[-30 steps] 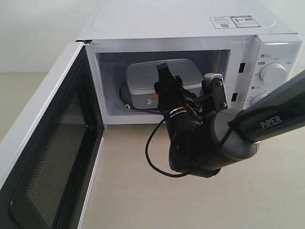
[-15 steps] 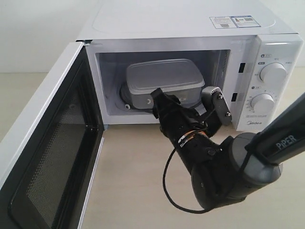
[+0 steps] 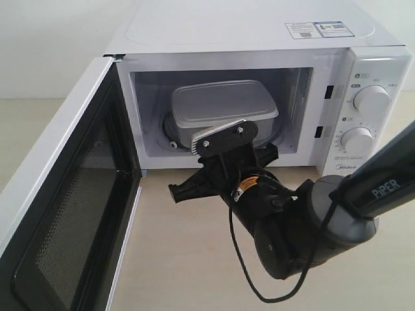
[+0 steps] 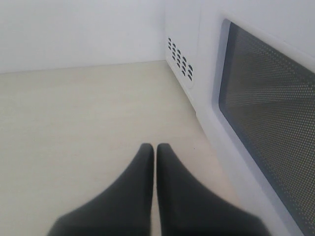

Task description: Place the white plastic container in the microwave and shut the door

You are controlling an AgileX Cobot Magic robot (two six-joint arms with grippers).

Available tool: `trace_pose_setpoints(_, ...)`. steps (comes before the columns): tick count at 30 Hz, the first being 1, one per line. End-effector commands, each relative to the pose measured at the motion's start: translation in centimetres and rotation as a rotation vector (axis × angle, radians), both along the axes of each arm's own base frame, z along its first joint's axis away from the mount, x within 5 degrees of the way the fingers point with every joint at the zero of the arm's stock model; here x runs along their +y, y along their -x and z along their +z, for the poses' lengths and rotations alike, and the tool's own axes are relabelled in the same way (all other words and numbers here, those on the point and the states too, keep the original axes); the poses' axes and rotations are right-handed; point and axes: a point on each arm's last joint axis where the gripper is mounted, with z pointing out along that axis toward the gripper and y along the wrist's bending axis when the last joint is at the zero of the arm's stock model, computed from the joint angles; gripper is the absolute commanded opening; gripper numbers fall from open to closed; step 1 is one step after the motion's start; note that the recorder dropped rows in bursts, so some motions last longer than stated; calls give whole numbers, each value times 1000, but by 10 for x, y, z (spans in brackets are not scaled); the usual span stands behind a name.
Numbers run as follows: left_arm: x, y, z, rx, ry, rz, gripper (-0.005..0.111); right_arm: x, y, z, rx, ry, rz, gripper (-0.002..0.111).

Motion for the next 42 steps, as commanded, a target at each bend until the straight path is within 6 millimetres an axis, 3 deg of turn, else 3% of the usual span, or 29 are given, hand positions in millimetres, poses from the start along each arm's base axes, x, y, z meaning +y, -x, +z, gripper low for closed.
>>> trace_pose_setpoints(1, 0, 0, -1, 2, -2, 2, 4, 6, -11, 8, -37, -3, -14, 0)
trace_pose_setpoints(6, 0, 0, -1, 2, -2, 2, 4, 9, -26, 1, -6, 5, -32, 0)
trace_pose_setpoints(15, 0, 0, -1, 2, -2, 2, 4, 11, -46, 8, -21, -54, -103, 0)
trace_pose_setpoints(20, 0, 0, -1, 2, -2, 2, 4, 14, -56, -1, 29, -58, -115, 0)
trace_pose_setpoints(30, 0, 0, -1, 2, -2, 2, 4, 15, -61, 1, -19, -73, -133, 0)
trace_pose_setpoints(35, 0, 0, -1, 2, -2, 2, 4, 19, -50, -1, 13, -55, -108, 0)
trace_pose_setpoints(42, 0, 0, -1, 2, -2, 2, 4, 13, -7, 25, -18, 19, -44, 0)
